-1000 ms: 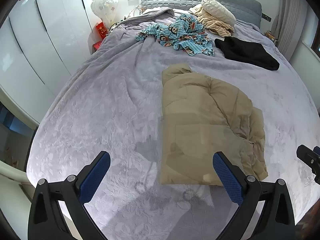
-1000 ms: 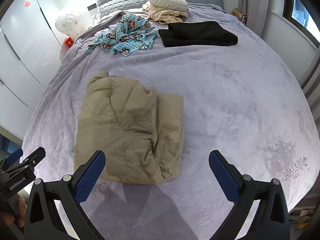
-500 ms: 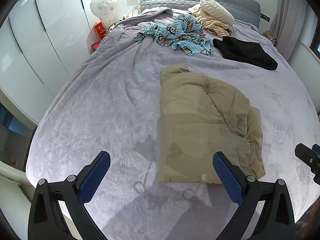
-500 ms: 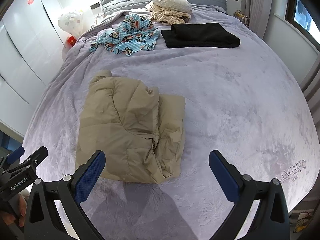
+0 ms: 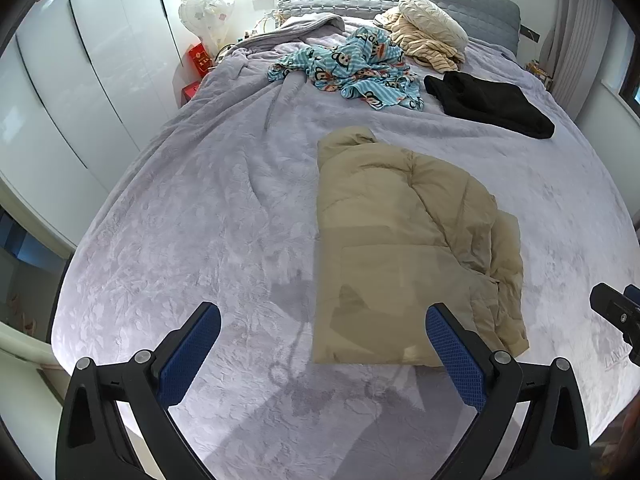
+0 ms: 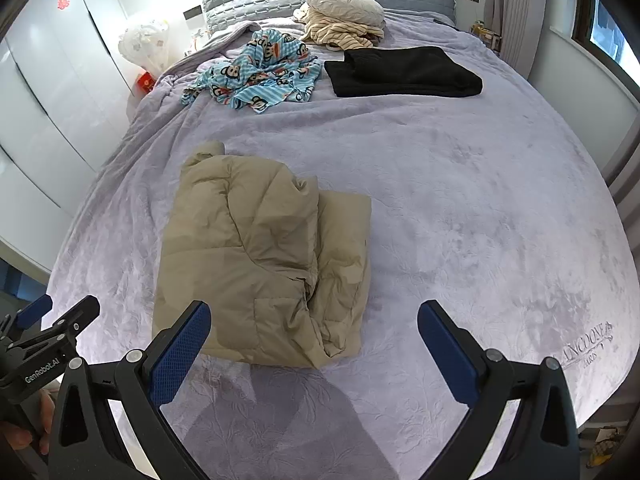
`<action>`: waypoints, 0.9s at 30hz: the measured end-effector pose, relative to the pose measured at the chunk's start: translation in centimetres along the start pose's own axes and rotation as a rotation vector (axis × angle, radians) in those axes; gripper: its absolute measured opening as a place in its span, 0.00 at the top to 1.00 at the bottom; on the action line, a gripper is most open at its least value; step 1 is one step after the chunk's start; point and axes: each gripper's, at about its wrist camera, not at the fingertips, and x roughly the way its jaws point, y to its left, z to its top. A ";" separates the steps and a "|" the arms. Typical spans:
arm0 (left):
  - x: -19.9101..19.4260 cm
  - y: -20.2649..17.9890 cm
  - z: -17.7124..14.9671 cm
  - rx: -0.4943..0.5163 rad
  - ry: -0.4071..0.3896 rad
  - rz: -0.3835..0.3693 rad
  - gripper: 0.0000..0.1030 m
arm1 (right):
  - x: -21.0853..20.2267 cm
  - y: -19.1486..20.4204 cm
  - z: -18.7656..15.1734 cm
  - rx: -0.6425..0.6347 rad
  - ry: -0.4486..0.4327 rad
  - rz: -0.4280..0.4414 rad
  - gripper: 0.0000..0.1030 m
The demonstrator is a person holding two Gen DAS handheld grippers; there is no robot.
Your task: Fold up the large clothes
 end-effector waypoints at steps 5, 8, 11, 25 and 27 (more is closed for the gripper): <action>0.0 0.0 0.0 0.000 0.001 0.002 0.00 | 0.0 0.1 -0.1 0.001 0.000 0.000 0.00; 0.0 0.1 0.1 0.001 0.000 0.001 0.01 | 0.0 0.2 -0.1 0.003 -0.001 -0.001 0.00; 0.1 0.1 0.1 0.002 0.000 0.000 0.00 | 0.0 0.2 0.0 0.002 -0.001 -0.002 0.00; 0.0 -0.2 -0.1 -0.003 0.006 0.000 0.01 | 0.0 0.4 -0.1 0.004 -0.002 -0.001 0.00; 0.0 -0.2 -0.1 -0.002 0.007 0.002 0.00 | 0.0 0.4 -0.1 0.005 -0.002 0.000 0.00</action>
